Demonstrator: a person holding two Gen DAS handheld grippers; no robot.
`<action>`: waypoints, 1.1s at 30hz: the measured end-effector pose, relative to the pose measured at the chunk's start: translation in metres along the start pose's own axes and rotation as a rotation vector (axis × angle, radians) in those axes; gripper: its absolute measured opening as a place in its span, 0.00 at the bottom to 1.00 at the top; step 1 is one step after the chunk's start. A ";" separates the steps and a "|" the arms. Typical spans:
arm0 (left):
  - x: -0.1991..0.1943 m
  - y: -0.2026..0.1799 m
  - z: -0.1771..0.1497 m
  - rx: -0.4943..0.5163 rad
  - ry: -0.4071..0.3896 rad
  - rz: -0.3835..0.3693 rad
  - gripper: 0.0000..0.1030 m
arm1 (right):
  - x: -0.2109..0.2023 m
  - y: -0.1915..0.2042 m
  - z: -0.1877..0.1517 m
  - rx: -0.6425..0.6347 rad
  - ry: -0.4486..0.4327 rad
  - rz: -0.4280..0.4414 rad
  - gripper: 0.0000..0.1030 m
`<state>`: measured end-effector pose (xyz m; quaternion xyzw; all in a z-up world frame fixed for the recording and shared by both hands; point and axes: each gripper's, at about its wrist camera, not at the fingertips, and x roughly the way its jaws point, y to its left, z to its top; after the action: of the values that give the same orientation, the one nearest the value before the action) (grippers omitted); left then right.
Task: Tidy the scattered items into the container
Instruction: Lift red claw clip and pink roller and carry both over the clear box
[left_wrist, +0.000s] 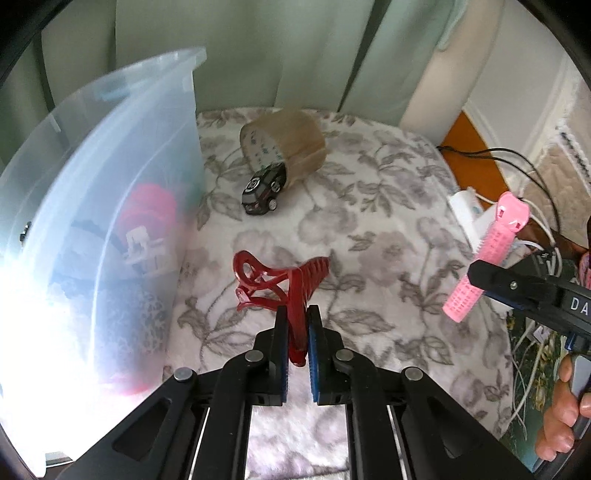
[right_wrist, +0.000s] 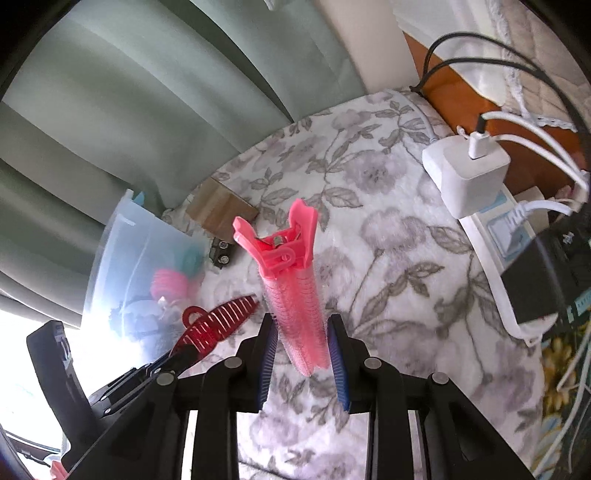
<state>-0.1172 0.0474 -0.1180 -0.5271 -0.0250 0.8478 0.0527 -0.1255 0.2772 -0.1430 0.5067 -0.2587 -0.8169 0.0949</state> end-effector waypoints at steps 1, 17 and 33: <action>-0.003 -0.001 -0.001 0.003 -0.005 -0.004 0.08 | -0.003 0.002 -0.001 -0.003 -0.005 0.002 0.29; -0.083 -0.001 -0.004 0.009 -0.191 -0.104 0.08 | -0.050 0.037 -0.022 -0.060 -0.087 0.030 0.29; -0.151 0.051 -0.004 -0.079 -0.387 -0.103 0.08 | -0.079 0.099 -0.034 -0.167 -0.142 0.056 0.29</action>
<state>-0.0507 -0.0205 0.0103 -0.3539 -0.0948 0.9279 0.0694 -0.0695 0.2153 -0.0418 0.4305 -0.2098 -0.8665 0.1408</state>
